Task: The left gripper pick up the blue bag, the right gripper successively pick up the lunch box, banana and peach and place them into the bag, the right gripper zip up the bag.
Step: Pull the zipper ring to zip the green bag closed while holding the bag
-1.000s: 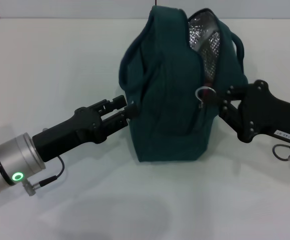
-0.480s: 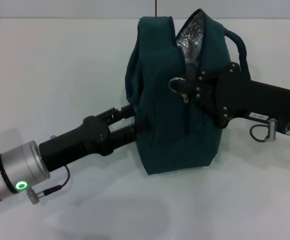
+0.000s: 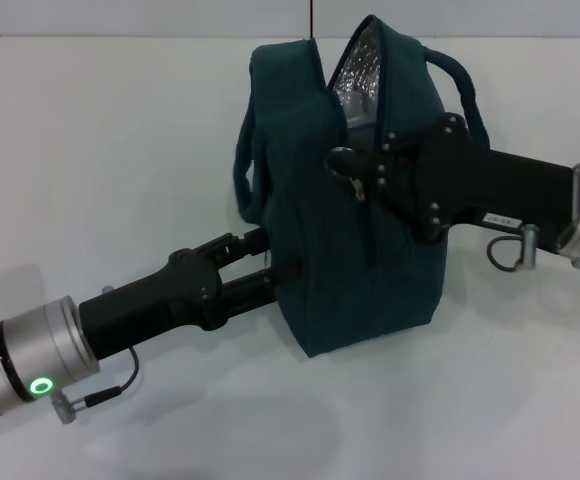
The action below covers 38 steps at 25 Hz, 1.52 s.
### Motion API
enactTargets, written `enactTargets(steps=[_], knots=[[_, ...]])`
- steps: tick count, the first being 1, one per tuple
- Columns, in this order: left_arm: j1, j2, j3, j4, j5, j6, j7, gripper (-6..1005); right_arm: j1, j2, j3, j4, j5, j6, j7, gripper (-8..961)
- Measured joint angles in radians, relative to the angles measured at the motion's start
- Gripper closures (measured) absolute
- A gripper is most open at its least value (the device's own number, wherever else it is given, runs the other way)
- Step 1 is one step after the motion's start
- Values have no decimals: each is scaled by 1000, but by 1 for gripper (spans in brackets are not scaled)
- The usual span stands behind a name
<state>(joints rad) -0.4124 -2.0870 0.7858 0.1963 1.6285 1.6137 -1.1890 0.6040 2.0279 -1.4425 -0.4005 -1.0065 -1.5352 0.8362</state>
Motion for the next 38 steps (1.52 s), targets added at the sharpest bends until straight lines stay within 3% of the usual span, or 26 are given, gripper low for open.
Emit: enactTargets(steps=[19, 31, 34, 38], knots=[[6, -3, -1, -3, 4, -23, -8, 221, 35, 0, -40, -6, 32, 72, -39, 941], [-65, -12, -5, -88, -10, -138, 30, 224, 26, 0, -64, -7, 82, 63, -42, 941], [-71, -12, -6, -93, -18, -142, 31, 234, 23, 0, -64, -4, 82, 62, -42, 941], [-69, -12, -7, -94, -57, -144, 31, 326, 17, 0, -64, -3, 82, 61, -42, 941]])
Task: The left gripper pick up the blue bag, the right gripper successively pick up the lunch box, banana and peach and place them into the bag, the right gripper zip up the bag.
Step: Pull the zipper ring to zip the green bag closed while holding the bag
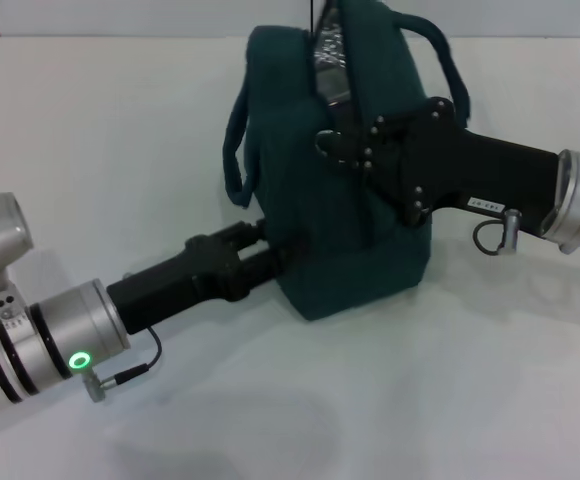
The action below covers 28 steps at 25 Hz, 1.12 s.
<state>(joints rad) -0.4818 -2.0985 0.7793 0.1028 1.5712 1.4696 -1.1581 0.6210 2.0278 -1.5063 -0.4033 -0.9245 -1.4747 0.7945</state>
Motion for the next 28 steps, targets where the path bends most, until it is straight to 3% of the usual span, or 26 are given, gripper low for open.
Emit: enactTargets(steps=[12, 18, 28], knots=[[-2, 2, 2, 0, -40, -9, 38, 551, -12, 0, 8, 2, 23, 2, 0, 942], [-3, 0, 4, -1, -38, -9, 101, 643, -31, 0, 9, 4, 114, 17, -1, 942], [0, 4, 72, 1, -28, -3, 172, 729, -37, 0, 9, 48, 230, 38, -1, 942]])
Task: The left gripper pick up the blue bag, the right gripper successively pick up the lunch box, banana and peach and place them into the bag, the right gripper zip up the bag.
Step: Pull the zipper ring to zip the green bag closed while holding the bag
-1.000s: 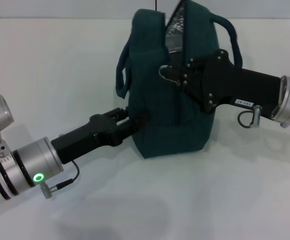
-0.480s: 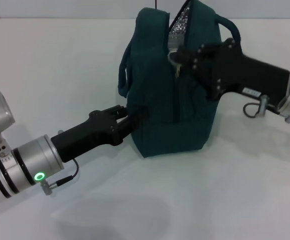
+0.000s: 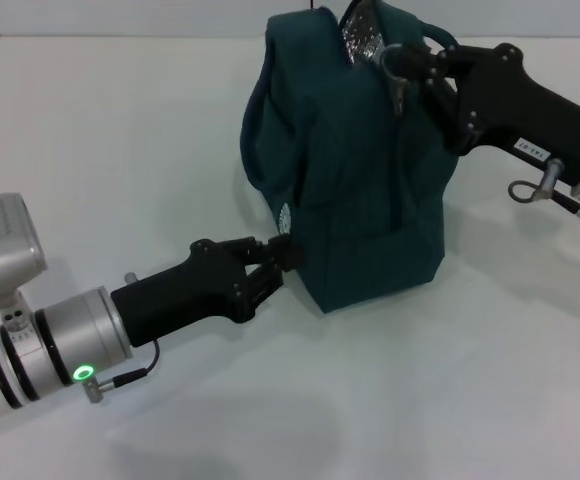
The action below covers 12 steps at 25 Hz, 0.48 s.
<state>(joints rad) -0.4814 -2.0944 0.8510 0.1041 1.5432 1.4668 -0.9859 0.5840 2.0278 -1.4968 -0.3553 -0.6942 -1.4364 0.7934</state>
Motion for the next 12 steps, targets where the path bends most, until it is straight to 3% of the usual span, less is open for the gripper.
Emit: enactTargets(steps=[1, 3, 12], knots=[[2, 1, 5, 3, 0, 0, 1, 737, 0, 0, -1, 2, 1, -2, 0, 942], [4, 1, 4, 4, -9, 1, 1, 882, 0, 0, -4, 3, 0, -9, 0, 942], [-10, -4, 5, -14, -32, 69, 22, 904, 5, 0, -34, 4, -9, -15, 0, 942]])
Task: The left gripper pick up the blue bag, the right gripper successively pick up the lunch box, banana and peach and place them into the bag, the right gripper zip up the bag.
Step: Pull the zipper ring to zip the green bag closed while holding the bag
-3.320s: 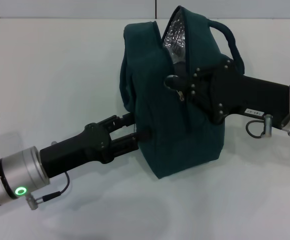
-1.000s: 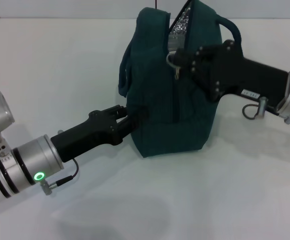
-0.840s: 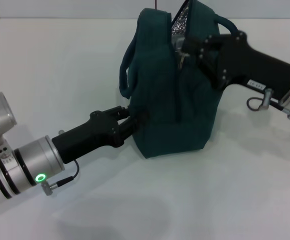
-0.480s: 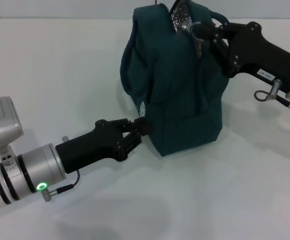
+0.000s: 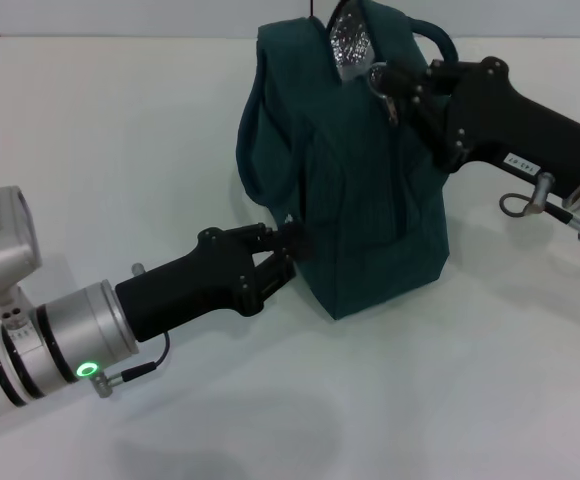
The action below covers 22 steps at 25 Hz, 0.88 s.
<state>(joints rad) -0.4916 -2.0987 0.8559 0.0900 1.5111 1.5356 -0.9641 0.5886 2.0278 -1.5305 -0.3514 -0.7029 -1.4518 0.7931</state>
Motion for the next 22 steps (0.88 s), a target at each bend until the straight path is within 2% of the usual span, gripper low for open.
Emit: enactTargets(steps=[2, 8, 18, 21, 22], knots=[[2, 1, -2, -2, -8, 21, -3, 909, 1, 0, -5, 0, -1, 0, 0, 942], [9, -2, -2, -4, -37, 36, -3, 720, 16, 0, -48, -13, -3, -1, 0, 941], [-33, -7, -3, -92, -123, -24, 31, 282, 28, 0, -58, -15, -3, 5, 0, 941], [-33, -7, -3, -93, -137, -26, 31, 206, 26, 0, -58, -15, -3, 3, 0, 941], [-34, -7, -3, -94, -138, -26, 31, 223, 25, 0, -58, -15, -3, 3, 0, 941]])
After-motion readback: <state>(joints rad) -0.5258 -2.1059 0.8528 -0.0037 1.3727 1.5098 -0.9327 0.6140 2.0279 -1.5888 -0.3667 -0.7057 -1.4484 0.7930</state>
